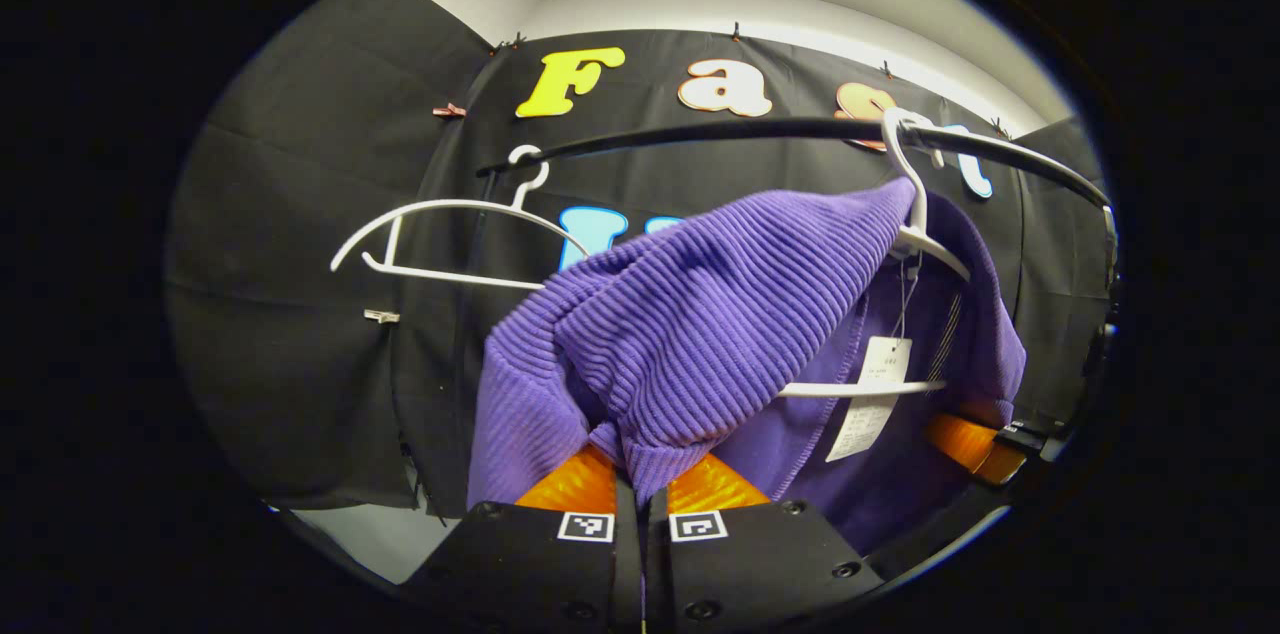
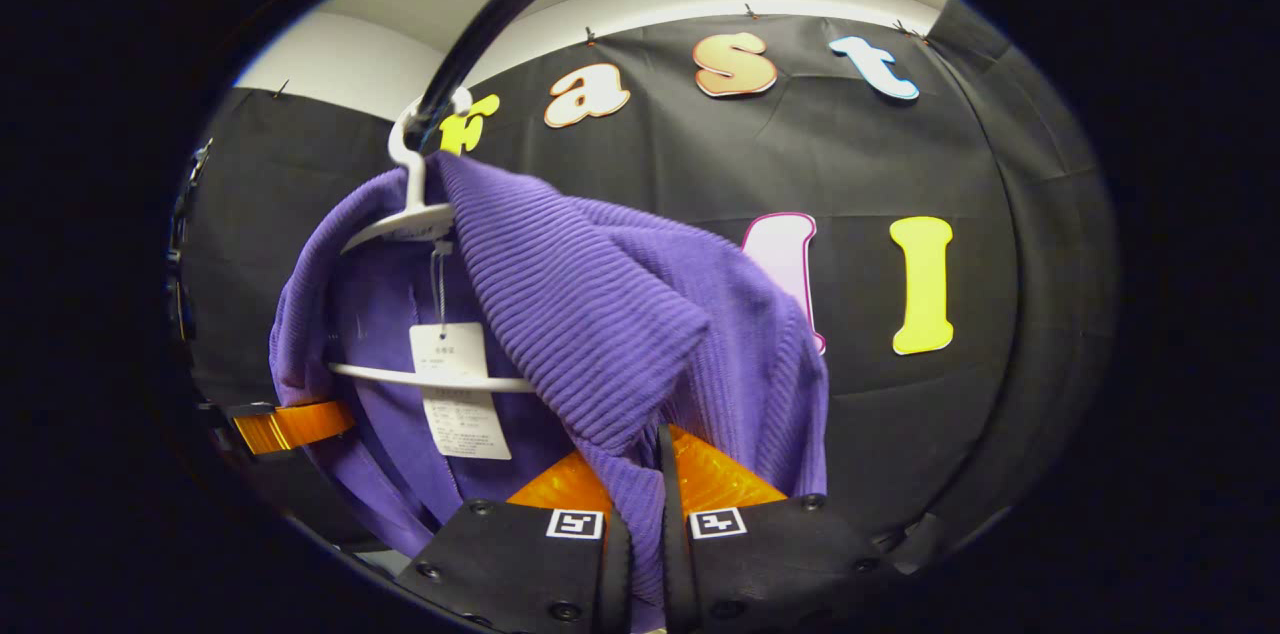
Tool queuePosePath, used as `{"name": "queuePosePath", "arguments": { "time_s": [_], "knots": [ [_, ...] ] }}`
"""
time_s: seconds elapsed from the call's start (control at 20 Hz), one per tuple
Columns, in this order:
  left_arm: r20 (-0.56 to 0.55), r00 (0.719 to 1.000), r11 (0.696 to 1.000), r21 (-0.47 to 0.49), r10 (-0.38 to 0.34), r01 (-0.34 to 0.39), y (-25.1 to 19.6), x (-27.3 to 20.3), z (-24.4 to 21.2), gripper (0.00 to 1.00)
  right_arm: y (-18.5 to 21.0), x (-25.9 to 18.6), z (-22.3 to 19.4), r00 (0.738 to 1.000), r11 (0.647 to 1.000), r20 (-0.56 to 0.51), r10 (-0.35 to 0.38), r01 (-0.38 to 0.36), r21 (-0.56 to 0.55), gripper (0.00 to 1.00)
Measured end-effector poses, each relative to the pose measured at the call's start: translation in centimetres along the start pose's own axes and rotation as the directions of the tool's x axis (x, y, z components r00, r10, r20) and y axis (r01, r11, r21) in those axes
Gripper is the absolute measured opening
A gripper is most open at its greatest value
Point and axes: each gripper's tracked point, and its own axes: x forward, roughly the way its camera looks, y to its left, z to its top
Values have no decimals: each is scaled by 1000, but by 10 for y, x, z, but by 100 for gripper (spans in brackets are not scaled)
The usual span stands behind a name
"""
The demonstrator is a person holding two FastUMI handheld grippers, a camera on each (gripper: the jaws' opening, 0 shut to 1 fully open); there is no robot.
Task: Grasp the clothes on the hanger with both hands and then place them into the laundry hamper below.
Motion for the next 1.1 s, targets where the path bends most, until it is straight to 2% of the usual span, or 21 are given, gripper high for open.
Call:
{"name": "queuePosePath", "arguments": {
  "time_s": [0.2, 0.3, 0.4, 0.45, 0.5, 0.6, 0.8, 0.85, 0.95, 1.0, 1.05, 1.1],
  "knots": [
    [75, 996, 998, -10, 56, -55, 17, -15, 30, 6, -13, -5, 22, 998, 998, 62, -22, 19, 52, 17],
    [115, 990, 997, 9, 78, -80, 23, -19, 45, 6, -16, -12, 39, 990, 998, 131, -48, 43, 41, 17],
    [147, 984, 994, 24, 100, -104, 31, -19, 58, 6, -18, -12, 51, 980, 996, 191, -56, 42, 75, 17],
    [160, 981, 993, 29, 107, -113, 34, -18, 63, 6, -20, -8, 50, 981, 993, 188, -52, 31, 111, 17],
    [166, 980, 993, 33, 109, -116, 35, -15, 67, 6, -19, -3, 48, 983, 988, 179, -40, 13, 151, 21],
    [191, 975, 990, 51, 118, -130, 37, -12, 77, 7, -24, 6, 51, 985, 980, 174, -19, -16, 200, 17],
    [270, 954, 984, 81, 133, -160, 43, -12, 106, 7, -33, 11, 79, 969, 984, 247, -7, -37, 174, 17],
    [282, 950, 984, 82, 132, -161, 44, -10, 112, 7, -34, 13, 82, 967, 982, 254, 2, -50, 183, 12],
    [299, 944, 978, 103, 143, -180, 49, -3, 119, 7, -31, 14, 79, 962, 972, 271, 26, -87, 217, 12],
    [300, 943, 976, 111, 145, -185, 50, 2, 120, 6, -31, 16, 78, 961, 966, 275, 36, -104, 237, 17],
    [303, 942, 976, 113, 146, -188, 50, 5, 120, 6, -31, 19, 75, 963, 960, 268, 39, -111, 258, 12],
    [299, 943, 976, 113, 147, -188, 50, 8, 120, 6, -32, 22, 69, 964, 955, 263, 48, -122, 272, 17]
  ]
}}
